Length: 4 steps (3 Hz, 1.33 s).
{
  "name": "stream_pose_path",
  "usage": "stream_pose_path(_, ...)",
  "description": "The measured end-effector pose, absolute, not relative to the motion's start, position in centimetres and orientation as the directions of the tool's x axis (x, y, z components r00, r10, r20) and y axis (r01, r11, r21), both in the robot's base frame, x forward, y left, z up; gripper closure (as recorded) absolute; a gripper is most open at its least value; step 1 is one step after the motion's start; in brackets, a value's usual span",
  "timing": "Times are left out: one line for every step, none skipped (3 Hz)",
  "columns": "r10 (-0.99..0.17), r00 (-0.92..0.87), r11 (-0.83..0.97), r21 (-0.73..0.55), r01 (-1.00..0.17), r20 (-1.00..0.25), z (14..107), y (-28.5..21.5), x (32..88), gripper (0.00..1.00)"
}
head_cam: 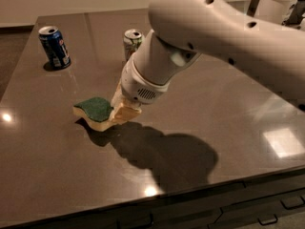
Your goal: Pick sponge
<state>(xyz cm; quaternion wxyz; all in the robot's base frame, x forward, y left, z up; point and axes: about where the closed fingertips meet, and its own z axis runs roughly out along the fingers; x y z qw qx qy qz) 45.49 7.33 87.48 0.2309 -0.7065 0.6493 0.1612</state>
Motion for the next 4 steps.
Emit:
stream_pose_path(-0.833, 0.086, -0.020, -0.127, -0.992, -0.546, 89.5, 6.1, 46.7, 1.00)
stream_pose_path(-0.819, 0.068, 0.017, -0.141, -0.990, -0.570, 91.6, 4.7, 47.8, 1.00)
stream_pose_path(-0.803, 0.047, 0.049, -0.145, -0.988, -0.593, 93.3, 3.1, 48.6, 1.00)
stream_pose_path(-0.775, 0.071, 0.014, -0.130, -0.991, -0.628, 96.7, 0.6, 48.1, 1.00)
